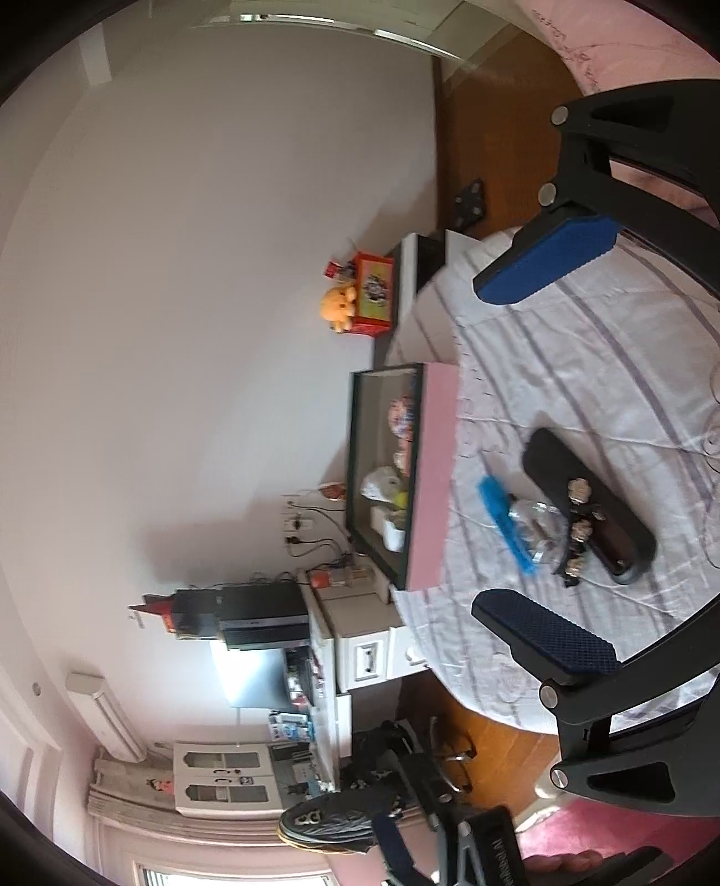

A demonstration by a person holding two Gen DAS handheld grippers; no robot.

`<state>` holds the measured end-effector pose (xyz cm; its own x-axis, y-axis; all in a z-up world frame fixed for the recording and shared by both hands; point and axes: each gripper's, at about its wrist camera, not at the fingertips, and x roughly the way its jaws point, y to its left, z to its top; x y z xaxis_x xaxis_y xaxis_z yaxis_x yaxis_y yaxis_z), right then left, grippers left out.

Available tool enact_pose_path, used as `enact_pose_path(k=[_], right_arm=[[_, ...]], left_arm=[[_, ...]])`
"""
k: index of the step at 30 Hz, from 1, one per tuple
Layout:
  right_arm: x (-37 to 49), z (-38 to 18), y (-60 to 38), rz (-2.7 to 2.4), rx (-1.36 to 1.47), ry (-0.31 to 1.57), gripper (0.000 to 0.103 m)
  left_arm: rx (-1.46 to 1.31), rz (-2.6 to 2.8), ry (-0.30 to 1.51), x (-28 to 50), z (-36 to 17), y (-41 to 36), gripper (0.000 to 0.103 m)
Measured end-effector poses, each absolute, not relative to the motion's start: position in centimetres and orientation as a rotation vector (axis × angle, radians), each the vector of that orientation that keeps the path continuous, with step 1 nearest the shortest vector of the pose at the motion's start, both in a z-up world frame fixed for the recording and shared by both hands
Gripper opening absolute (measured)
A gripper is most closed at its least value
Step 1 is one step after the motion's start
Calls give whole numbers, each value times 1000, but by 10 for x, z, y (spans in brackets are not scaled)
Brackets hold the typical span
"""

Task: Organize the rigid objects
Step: 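Withdraw both tools from the box back over the bed, then grasp the black watch with the left tool while the right tool reaches toward the black remote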

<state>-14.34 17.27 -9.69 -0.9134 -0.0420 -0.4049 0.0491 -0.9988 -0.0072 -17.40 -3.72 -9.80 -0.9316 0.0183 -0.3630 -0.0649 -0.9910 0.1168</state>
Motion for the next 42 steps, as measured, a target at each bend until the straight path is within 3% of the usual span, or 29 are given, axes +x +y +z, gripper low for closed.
enact_pose_path(k=[6,17,22,25,28,31,42], right_arm=[[-166,-146,158,-2939,853,6,103],[-200,-197,136,-2885,1050,138,103],[-201,-195,159,-2908,1020,70,103],[-205,-194,179,-3015,1041,159,103],[-211,-192,200,-2983,1079,29,103],[-209,-186,200,-2958,1051,14,103],[-226,-185,209,-3031,1107,41,103]], left_arm=[[-644,3014,223,-181,-112,-37,103],[-768,2965,262,-200,-137,-31,103],[-823,2946,293,-210,-148,-25,103],[-841,2929,296,-216,-154,-20,103],[-859,2906,302,-221,-159,-13,103],[-884,2886,311,-226,-164,-8,103],[-914,2822,336,-230,-174,2,103]])
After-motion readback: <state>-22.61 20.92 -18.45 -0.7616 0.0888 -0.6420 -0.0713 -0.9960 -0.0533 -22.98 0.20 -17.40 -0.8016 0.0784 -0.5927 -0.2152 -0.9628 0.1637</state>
